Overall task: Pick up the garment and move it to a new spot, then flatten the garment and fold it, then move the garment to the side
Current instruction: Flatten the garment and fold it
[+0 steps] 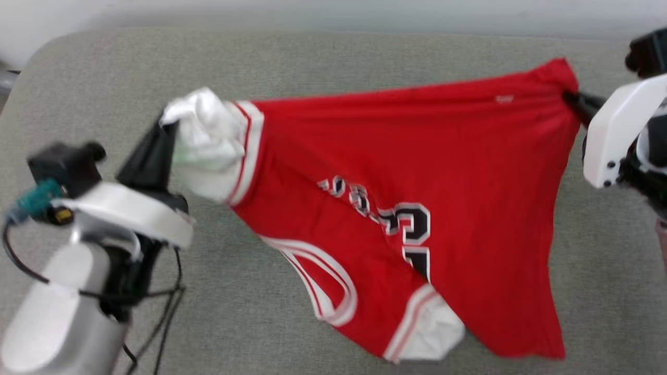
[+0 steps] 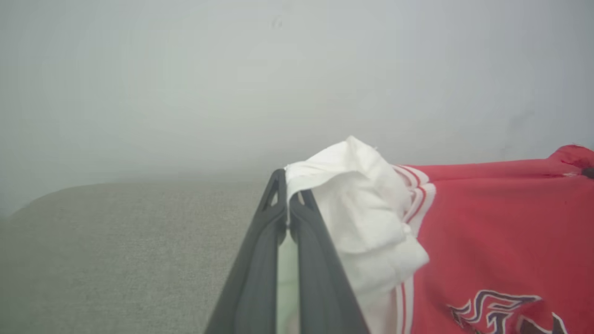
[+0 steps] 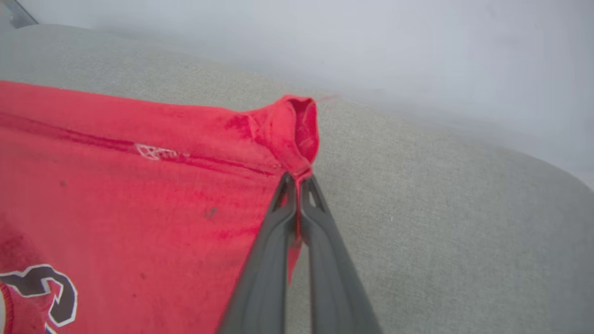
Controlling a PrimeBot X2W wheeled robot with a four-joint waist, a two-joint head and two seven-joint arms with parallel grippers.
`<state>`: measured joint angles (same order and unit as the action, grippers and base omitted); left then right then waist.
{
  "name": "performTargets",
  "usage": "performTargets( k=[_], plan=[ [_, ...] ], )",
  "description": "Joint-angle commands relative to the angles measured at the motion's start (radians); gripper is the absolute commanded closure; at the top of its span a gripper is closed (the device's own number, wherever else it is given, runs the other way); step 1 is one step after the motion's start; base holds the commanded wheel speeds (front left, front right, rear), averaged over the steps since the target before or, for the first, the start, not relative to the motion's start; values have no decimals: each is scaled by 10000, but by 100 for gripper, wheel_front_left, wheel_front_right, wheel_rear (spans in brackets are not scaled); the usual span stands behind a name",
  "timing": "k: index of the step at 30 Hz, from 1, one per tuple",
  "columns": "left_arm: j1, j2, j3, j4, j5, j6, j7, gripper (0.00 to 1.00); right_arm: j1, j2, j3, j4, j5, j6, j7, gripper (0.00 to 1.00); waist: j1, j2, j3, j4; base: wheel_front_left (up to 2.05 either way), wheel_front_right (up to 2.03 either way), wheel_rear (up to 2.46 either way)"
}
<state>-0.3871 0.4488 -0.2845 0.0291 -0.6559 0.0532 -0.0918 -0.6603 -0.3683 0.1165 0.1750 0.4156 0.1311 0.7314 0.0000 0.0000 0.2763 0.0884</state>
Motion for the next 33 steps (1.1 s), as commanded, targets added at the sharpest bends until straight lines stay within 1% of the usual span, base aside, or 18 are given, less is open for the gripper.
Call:
performTargets(
  k=[1, 2, 5, 8, 17, 22, 29, 33],
  plan=[
    [-885, 208, 166, 226, 14, -87, 178, 100, -544, 105, -193, 46, -323, -9, -197, 100, 0, 0, -62, -207, 0, 0, 0],
    [-885, 208, 166, 226, 14, -87, 178, 100, -544, 105, -193, 46, -323, -9, -197, 100, 0, 0, -62, -207, 0, 0, 0],
    [-1844, 359, 259, 602, 29, -157, 443, 100, -1139, 259, -305, 198, -714, -12, -511, 100, 0, 0, -68, -426, 0, 0, 0],
    [-3047, 353, 349, 1010, -1, -275, 595, 100, -1881, 368, -466, 343, -1142, -12, -842, 100, 0, 0, 112, -589, 0, 0, 0],
    [-7205, 445, 404, 2929, 350, -735, 752, 100, -4611, 792, -1154, 845, -2602, -13, -1809, 100, 0, 0, 1219, -981, 0, 0, 0],
    [-9241, 660, 407, 3866, 698, -979, 505, 100, -6007, 1123, -1537, 1210, -3244, -16, -2284, 100, 0, 0, 1830, -1214, 0, 0, 0],
    [-11413, 898, 367, 4956, 966, -1251, 307, 100, -7703, 1489, -1948, 1781, -3799, -18, -2833, 100, 0, 0, 2948, -1349, 0, 0, 0],
    [-12085, 878, 446, 5657, 877, -1318, 154, 100, -8358, 1771, -2171, 2330, -3951, -26, -3120, 100, 0, 0, 3491, -1386, 0, 0, 0]
  ],
)
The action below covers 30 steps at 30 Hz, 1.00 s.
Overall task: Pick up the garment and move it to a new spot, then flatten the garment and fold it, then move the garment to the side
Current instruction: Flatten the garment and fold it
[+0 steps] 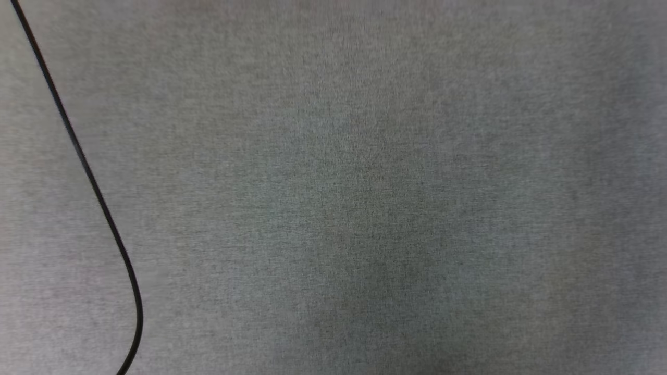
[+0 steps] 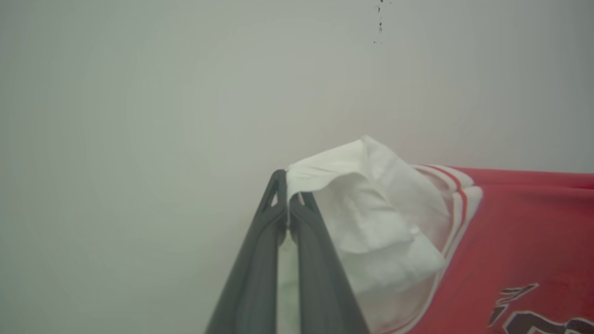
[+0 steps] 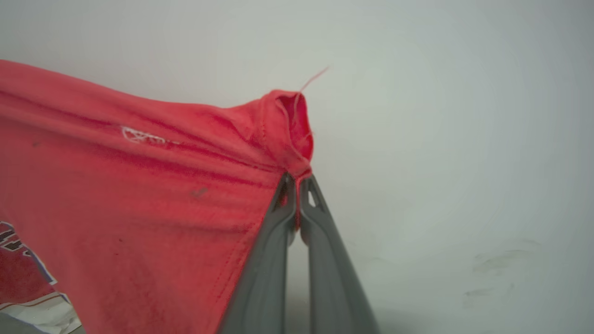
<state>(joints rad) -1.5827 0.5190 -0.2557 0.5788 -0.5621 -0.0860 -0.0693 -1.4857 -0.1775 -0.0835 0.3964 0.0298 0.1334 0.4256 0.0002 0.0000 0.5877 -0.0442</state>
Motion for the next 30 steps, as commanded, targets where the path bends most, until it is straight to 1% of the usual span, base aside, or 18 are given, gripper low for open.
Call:
performTargets(
  k=[1, 5, 11, 16, 19, 22, 27, 30],
  plan=[
    [-240, 150, 159, 330, -65, 53, -111, 100, -247, -60, -199, 255, -120, -49, -143, 100, -2, 0, 509, -60, 0, 0, 0],
    [-400, 50, 135, 992, -220, -24, -213, 100, -453, 281, -207, 788, -303, -49, -429, 100, -2, 0, 917, -101, 0, 0, 0],
    [68, 5, -55, 2079, -428, -241, -416, 100, -214, 755, -219, 1667, -303, -47, -987, 100, -2, 0, 1234, -222, 0, 0, 0],
    [650, -268, -239, 2920, -852, -392, -719, 100, 184, 947, -298, 2479, -150, -40, -1513, 100, -2, 0, 1266, -159, 0, 0, 0],
    [1258, -598, -392, 3372, -1227, -426, -904, 100, 715, 1037, -266, 2993, -22, -40, -1845, 100, -2, 0, 1115, -58, 0, 0, 0],
    [2015, -921, -660, 3528, -1628, -432, -1072, 100, 1454, 1106, -62, 3495, 192, -37, -2198, 100, -2, 0, 807, 31, 0, 0, 0],
    [3678, -1216, -1196, 3401, -2385, -438, -1322, 100, 2868, 1107, 390, 4070, 591, -33, -2579, 100, -2, 0, 101, 196, 0, 0, 0],
    [4690, -1338, -1474, 3188, -2772, -439, -1498, 100, 3761, 961, 599, 4083, 978, -35, -2825, 100, -2, 0, -373, 316, 0, 0, 0]
  ],
)
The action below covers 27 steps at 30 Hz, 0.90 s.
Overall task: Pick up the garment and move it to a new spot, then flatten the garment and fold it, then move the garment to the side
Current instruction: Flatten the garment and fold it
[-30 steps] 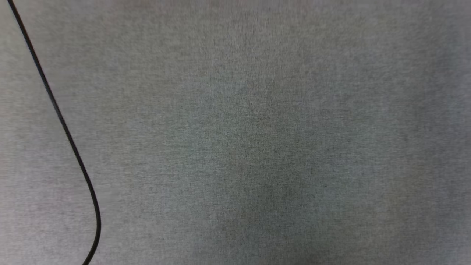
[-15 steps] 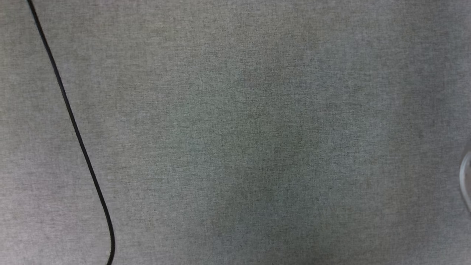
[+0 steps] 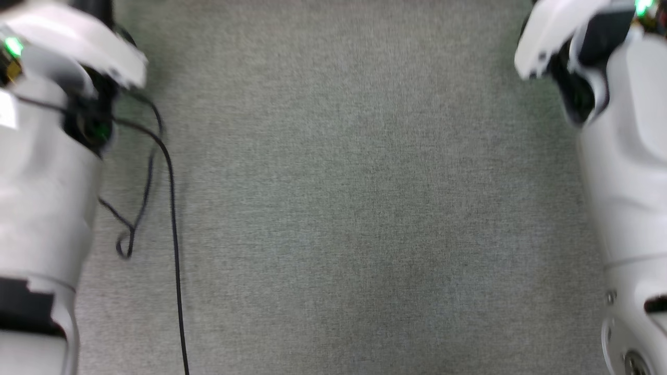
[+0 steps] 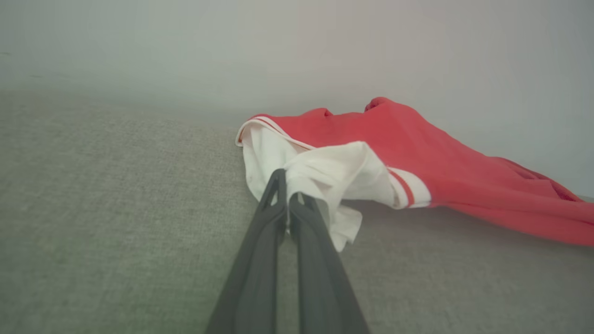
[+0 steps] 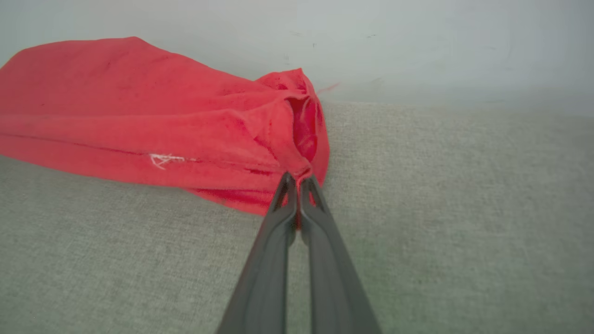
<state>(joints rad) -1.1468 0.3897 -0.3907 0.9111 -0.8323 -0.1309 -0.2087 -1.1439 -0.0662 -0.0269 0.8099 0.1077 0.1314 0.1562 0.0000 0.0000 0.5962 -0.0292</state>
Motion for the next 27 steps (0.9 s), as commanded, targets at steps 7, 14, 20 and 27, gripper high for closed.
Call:
performTargets(
  k=[7, 14, 20, 27],
  plan=[
    [2825, 146, -780, -897, -535, 8, -409, 100, 2862, -901, 1002, -1069, 1134, -16, -82, 100, 0, 0, -1728, 370, 0, 0, 0],
    [5172, 558, -1086, -1977, -650, 168, -456, 100, 5960, -1600, 988, -3290, 1991, -17, 357, 100, 0, 0, -2957, 397, 0, 0, 0],
    [7121, 896, -838, -3263, -935, 899, -512, 100, 8195, -1564, 424, -4919, 2249, -20, 862, 100, 0, 0, -3639, 312, 0, 0, 0],
    [10160, 1417, -603, -6099, -1362, 2604, -162, 100, 11029, -938, -629, -7045, 2166, -31, 1554, 100, 0, 0, -4483, 429, 0, 0, 0]
  ],
)
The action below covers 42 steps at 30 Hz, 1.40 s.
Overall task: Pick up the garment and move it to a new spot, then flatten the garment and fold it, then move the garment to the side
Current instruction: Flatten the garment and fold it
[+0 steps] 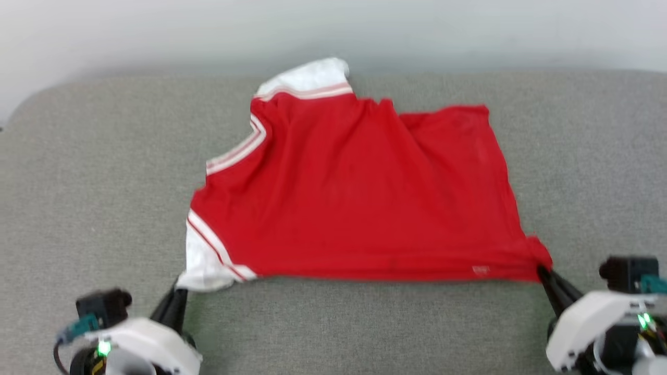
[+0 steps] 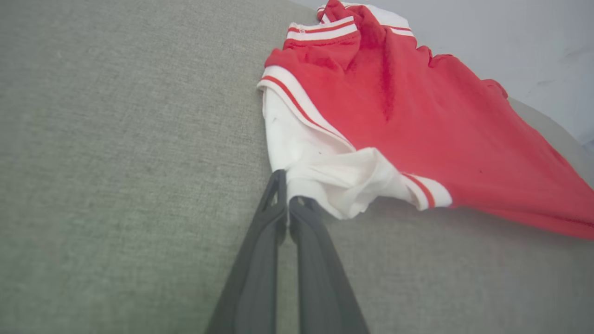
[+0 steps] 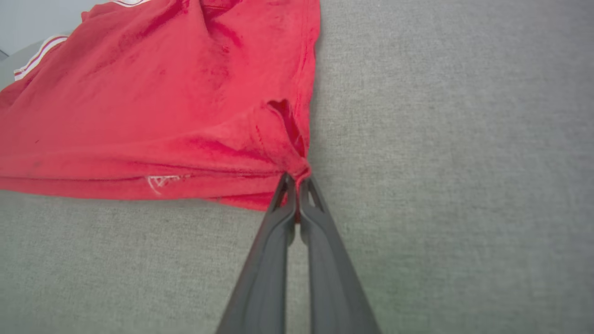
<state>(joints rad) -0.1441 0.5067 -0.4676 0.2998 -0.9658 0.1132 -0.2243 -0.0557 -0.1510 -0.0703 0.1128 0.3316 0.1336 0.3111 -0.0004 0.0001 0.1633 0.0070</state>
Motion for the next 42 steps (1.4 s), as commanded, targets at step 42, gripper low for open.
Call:
performTargets(
  k=[42],
  plan=[
    [-1767, 1082, -128, -2167, -34, 537, 2427, 100, -908, 313, 6, -1492, -1138, -36, 2267, 100, 4, -1, 1917, 220, 0, 0, 0]
  ],
)
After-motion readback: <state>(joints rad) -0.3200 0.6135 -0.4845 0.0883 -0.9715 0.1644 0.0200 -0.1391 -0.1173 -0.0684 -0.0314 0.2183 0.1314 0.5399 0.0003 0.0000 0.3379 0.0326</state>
